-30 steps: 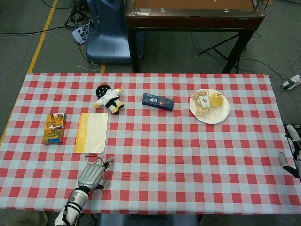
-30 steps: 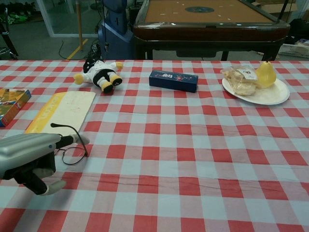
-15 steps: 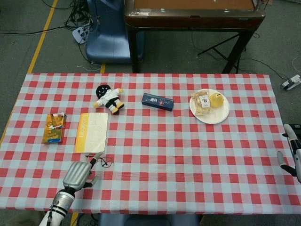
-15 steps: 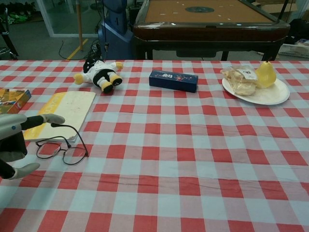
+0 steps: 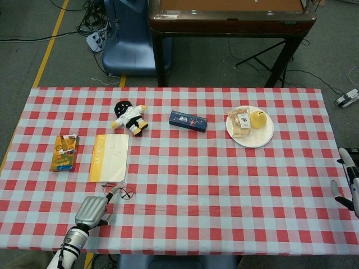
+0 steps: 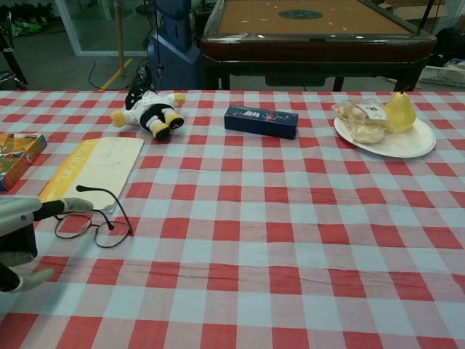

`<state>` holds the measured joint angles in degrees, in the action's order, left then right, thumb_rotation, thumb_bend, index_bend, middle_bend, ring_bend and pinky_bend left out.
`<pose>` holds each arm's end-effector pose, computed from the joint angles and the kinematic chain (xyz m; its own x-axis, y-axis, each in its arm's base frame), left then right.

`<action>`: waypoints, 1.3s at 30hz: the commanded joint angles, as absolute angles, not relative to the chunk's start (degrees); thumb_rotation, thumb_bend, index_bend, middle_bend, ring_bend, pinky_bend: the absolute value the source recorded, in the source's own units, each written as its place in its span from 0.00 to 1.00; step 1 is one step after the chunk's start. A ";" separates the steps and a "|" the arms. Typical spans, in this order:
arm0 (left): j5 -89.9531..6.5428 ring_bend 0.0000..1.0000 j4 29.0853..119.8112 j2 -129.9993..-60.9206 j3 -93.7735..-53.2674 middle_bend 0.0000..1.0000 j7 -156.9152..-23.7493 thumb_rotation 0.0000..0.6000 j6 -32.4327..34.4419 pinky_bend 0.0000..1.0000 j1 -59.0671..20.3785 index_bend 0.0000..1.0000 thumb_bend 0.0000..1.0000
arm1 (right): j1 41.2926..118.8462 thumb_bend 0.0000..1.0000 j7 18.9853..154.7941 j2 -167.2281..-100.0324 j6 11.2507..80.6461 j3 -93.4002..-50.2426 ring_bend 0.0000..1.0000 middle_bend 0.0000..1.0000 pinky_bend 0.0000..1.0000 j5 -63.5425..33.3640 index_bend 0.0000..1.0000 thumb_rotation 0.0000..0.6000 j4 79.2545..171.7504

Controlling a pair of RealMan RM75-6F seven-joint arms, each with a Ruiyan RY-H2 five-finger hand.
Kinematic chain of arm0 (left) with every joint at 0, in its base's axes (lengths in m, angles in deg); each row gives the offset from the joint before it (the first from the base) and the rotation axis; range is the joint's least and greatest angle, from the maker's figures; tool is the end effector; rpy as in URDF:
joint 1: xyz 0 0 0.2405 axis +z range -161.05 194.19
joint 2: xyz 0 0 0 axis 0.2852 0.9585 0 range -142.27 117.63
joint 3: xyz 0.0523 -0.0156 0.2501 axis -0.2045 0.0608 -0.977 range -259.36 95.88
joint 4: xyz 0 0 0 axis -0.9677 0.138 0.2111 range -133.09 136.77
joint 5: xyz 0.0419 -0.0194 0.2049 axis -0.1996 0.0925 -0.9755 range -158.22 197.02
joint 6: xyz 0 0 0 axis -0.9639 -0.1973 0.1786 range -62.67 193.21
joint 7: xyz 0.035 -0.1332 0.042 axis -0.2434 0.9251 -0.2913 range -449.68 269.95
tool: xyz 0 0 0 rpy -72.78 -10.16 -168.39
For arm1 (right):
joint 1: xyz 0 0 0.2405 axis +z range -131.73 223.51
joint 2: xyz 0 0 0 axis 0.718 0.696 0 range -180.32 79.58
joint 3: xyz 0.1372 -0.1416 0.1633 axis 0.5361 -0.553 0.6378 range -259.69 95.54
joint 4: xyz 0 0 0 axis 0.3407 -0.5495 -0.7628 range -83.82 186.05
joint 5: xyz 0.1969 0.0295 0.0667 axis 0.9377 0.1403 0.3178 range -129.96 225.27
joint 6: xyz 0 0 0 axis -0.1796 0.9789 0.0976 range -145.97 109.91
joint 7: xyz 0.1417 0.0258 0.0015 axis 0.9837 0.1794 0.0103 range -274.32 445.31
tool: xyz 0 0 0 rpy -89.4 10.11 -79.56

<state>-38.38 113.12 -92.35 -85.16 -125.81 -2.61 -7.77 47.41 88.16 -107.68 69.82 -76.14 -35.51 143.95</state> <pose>-0.2073 0.1995 0.0055 0.4138 0.4919 0.7660 0.9075 -0.1565 -0.3897 -0.3245 -0.1732 0.2139 0.4498 0.0833 0.8892 -0.8922 0.0864 0.4432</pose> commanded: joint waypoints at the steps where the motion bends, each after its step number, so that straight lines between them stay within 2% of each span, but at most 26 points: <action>1: -37.98 0.95 112.83 -92.79 -85.31 1.00 -126.10 1.00 -2.31 0.97 -7.92 0.06 0.40 | 47.39 0.41 88.21 -107.72 69.80 -76.13 0.20 0.28 0.18 -35.45 0.00 1.00 143.90; 15: -37.23 0.94 112.02 -93.41 -85.38 1.00 -124.56 1.00 -0.73 0.97 -8.44 0.06 0.40 | 47.02 0.41 88.50 -107.68 70.27 -76.10 0.20 0.28 0.18 -35.45 0.00 1.00 143.79; 21: -44.86 0.94 114.40 -89.64 -86.20 1.00 -119.28 1.00 -1.80 0.97 -7.34 0.07 0.40 | 47.01 0.41 88.63 -107.45 70.67 -75.83 0.20 0.28 0.18 -35.60 0.00 1.00 143.73; 29: -59.83 0.94 117.42 -82.75 -90.09 1.00 -113.00 1.00 0.36 0.97 -7.65 0.12 0.40 | 47.40 0.41 87.87 -106.83 70.83 -75.28 0.20 0.28 0.18 -35.72 0.00 1.00 144.61; 39: -65.76 0.94 120.68 -78.69 -91.97 1.00 -109.96 1.00 5.55 0.97 -9.90 0.15 0.40 | 47.44 0.41 86.92 -106.55 70.70 -75.27 0.20 0.28 0.18 -35.51 0.00 1.00 145.49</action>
